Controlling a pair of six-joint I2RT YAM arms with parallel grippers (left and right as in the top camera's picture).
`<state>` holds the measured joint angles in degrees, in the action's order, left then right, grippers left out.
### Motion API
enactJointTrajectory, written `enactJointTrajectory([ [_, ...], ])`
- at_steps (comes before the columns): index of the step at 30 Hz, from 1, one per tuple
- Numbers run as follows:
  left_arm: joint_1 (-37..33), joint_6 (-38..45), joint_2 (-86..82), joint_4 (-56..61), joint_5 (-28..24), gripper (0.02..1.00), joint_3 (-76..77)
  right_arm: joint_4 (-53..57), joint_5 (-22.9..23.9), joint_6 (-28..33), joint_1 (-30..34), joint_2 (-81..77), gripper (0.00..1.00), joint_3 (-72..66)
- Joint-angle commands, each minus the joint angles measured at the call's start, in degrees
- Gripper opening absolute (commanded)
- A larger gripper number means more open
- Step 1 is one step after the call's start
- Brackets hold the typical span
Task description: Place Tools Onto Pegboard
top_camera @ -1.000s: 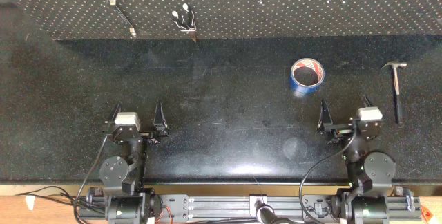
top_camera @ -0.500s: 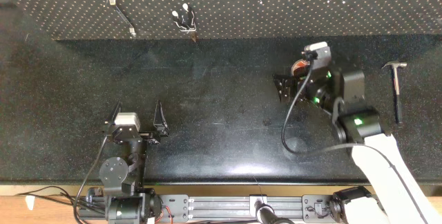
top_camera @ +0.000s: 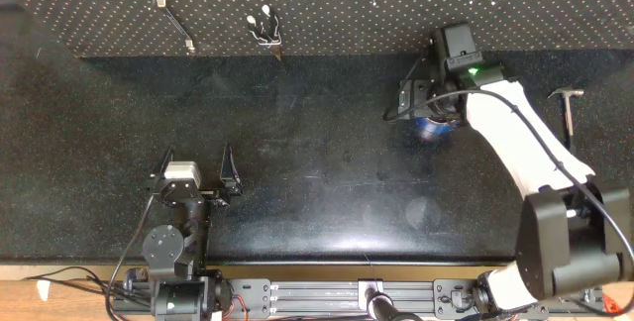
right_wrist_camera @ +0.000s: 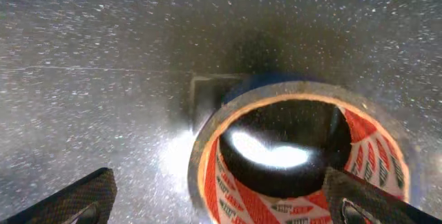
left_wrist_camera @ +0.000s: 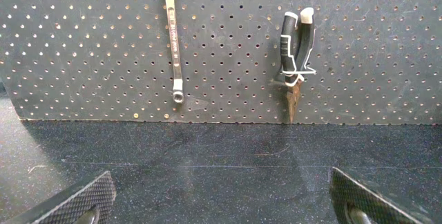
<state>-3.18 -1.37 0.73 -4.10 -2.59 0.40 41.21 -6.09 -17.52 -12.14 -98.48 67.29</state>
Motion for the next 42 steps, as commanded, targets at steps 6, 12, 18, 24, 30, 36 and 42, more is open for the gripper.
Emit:
enactJointTrajectory([
  [6,0.2,-0.26,-0.52,-0.46,0.42,0.996,-0.09,0.52,0.98,9.51,-1.07,-3.78,0.978,1.33],
  [12,0.2,-0.26,-0.52,-0.46,0.42,0.996,-0.09,2.12,2.4,14.01,-1.09,-4.42,0.275,1.31],
  [18,0.2,-0.28,-0.52,-0.46,0.42,0.996,-0.09,2.95,3.96,14.16,-1.09,-3.32,0.075,1.31],
  [24,0.2,-0.28,-0.52,-0.46,0.42,0.996,-0.09,-7.08,-4.7,9.2,-4.5,14.34,0.073,1.31],
  [30,0.2,-0.26,-0.52,-0.46,0.42,0.996,-0.09,-7.82,9.84,-2.6,-19.43,26.29,0.073,1.31],
  [36,0.2,-0.28,-0.52,-0.46,0.42,0.996,-0.09,-25.88,38.58,-3.82,-28.04,19.04,0.073,1.31],
  [42,0.2,-0.28,-0.52,-0.46,0.42,0.996,-0.09,-42.73,42.97,1.84,-28.04,9.2,0.073,1.31],
])
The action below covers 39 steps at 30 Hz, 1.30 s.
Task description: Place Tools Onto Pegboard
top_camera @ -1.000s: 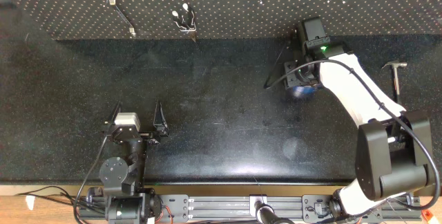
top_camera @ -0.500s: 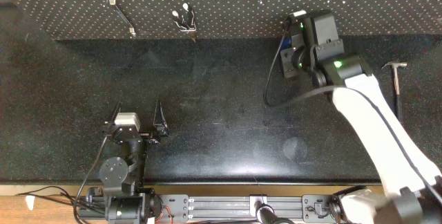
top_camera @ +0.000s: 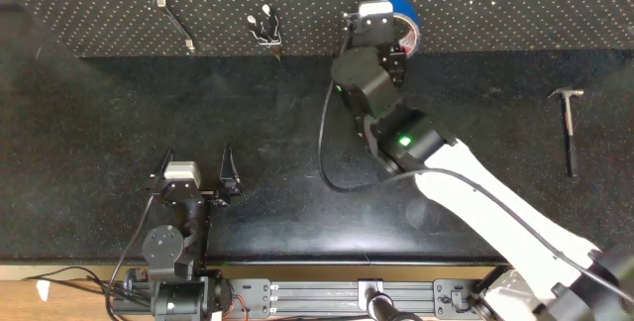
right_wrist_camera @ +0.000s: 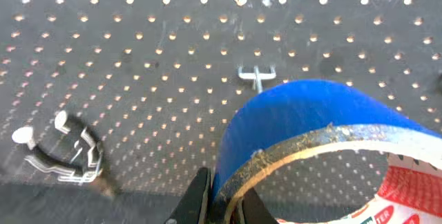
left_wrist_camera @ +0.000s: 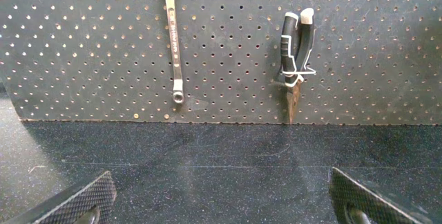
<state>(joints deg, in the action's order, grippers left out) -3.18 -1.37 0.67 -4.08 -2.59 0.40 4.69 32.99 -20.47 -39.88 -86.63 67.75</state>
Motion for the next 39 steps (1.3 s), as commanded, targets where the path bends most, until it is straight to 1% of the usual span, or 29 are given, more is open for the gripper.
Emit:
enactJointTrajectory([
  [1,0.2,-0.28,-0.46,-0.48,0.42,0.996,-0.09,-8.15,3.91,5.99,-0.28,-3.28,0.073,0.85],
  [10,0.2,-0.26,-0.46,-0.48,0.42,0.996,-0.09,-10.86,3.89,6.71,0.81,-4.83,0.073,0.85],
  [11,0.2,-0.28,-0.46,-0.48,0.42,0.996,-0.09,-11.61,3.89,7.69,0.81,-5.14,0.073,0.85],
  [23,0.2,-0.28,-0.46,-0.48,0.42,0.996,-0.09,-20.72,3.87,7.74,1.07,-11.26,0.075,0.85],
  [33,0.2,-0.28,-0.46,-0.48,0.42,0.996,-0.09,-22.01,3.87,7.72,1.11,-12.28,0.084,0.85],
  [34,0.2,-0.28,-0.46,-0.48,0.42,0.993,-0.09,-22.03,3.87,7.72,1.11,-12.28,0.13,0.85],
  [36,0.2,-0.28,-0.46,-0.48,0.42,0.996,-0.09,-22.21,3.87,7.72,1.11,-12.28,0.391,0.85],
  [37,0.2,-0.26,-0.46,-0.48,0.42,0.996,-0.09,-22.4,3.87,7.72,1.11,-12.28,0.496,0.85],
  [39,0.2,-0.26,-0.46,-0.48,0.42,0.996,-0.09,-22.8,3.58,7.72,1.09,-12.28,0.654,0.85],
])
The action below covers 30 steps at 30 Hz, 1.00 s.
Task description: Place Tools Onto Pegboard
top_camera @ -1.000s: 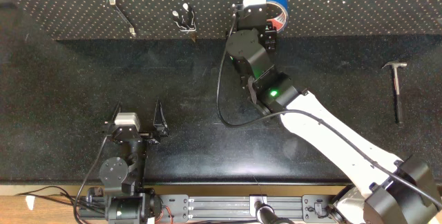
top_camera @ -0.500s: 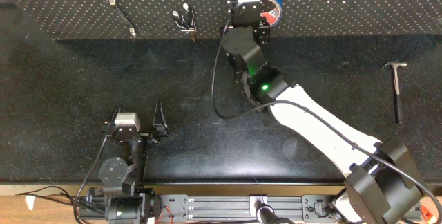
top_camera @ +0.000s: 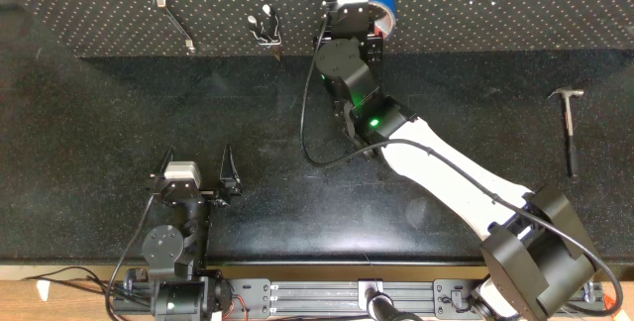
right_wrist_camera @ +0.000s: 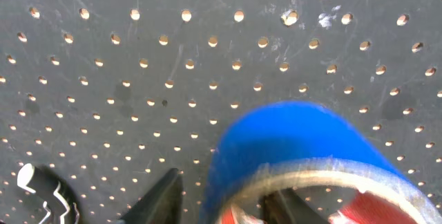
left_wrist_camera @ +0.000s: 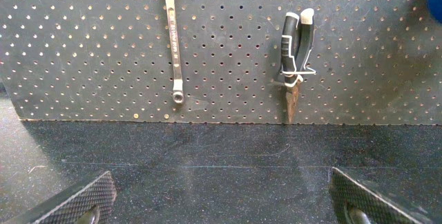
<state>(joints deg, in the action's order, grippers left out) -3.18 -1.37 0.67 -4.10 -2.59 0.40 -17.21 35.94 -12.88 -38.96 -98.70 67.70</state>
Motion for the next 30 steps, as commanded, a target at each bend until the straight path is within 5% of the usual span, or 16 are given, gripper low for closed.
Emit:
enactJointTrajectory([
  [1,0.2,-0.28,-0.46,-0.46,0.42,0.998,-0.09,-0.96,0.46,0.13,0.17,-0.22,0.776,0.9],
  [2,0.2,-0.28,-0.46,-0.46,0.42,0.996,-0.09,-0.92,0.46,0.13,0.13,-0.11,0.941,0.9],
  [10,0.2,-0.28,-0.46,-0.46,0.42,0.996,-0.09,19.58,-6.54,0.13,0.15,11.21,0.956,0.9],
  [14,0.2,-0.28,-0.46,-0.46,0.42,0.996,-0.09,40.59,-11.15,0.13,2.62,23.76,0.958,0.9],
  [20,0.2,-0.28,-0.46,-0.46,0.42,0.996,-0.09,68.22,-25.75,1.31,30.14,26.03,0.961,0.87],
  [23,0.2,-0.28,-0.46,-0.46,0.42,0.996,-0.09,74.95,-35.95,19.1,49.83,23.37,0.961,0.87],
  [30,0.2,-0.28,-0.46,-0.46,0.42,0.996,-0.09,81.0,-38.16,34.1,70.51,9.75,0.963,0.87],
])
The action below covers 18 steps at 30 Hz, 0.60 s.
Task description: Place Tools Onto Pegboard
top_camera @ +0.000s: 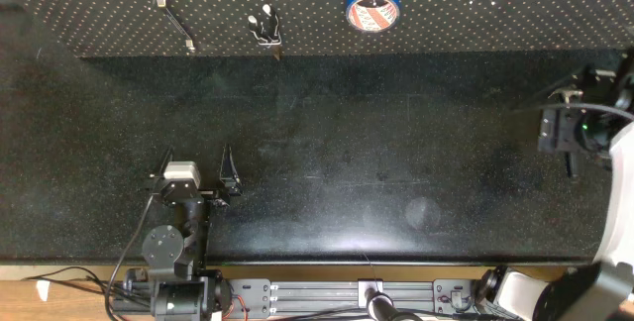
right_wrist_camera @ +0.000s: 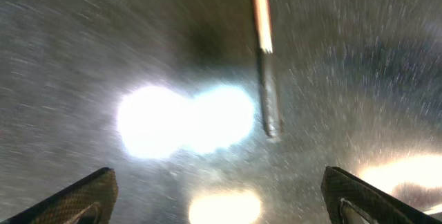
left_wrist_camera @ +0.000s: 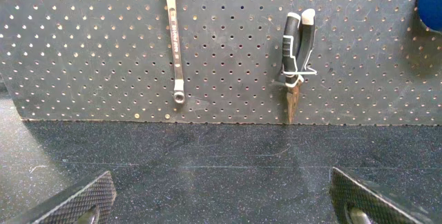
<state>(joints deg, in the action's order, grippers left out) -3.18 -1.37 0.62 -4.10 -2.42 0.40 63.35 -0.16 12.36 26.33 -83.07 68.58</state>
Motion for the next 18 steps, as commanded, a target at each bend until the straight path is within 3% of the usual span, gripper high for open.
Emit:
enactJointTrajectory([
  [1,0.2,-0.28,-0.42,-0.46,0.24,0.993,-0.09,0.39,-2.05,11.93,6.32,-7.63,0.963,0.0],
  [4,0.2,-0.28,-0.42,-0.46,0.24,0.996,-0.09,-0.92,-2.01,18.34,6.91,-11.1,0.963,0.0],
  [7,0.2,-0.28,-0.42,-0.46,0.24,0.996,-0.09,-4.79,-1.79,19.17,6.93,-15.04,0.963,0.0],
  [10,0.2,-0.28,-0.42,-0.46,0.24,0.996,-0.09,-6.54,-1.62,23.85,6.93,-18.53,0.963,0.0],
  [13,0.2,-0.28,-0.42,-0.46,0.24,0.996,-0.09,-8.74,3.21,23.32,6.93,-19.56,0.963,0.0],
  [18,0.2,-0.28,-0.42,-0.46,0.24,0.996,-0.09,-10.32,3.61,21.16,6.91,-19.89,0.963,0.0],
])
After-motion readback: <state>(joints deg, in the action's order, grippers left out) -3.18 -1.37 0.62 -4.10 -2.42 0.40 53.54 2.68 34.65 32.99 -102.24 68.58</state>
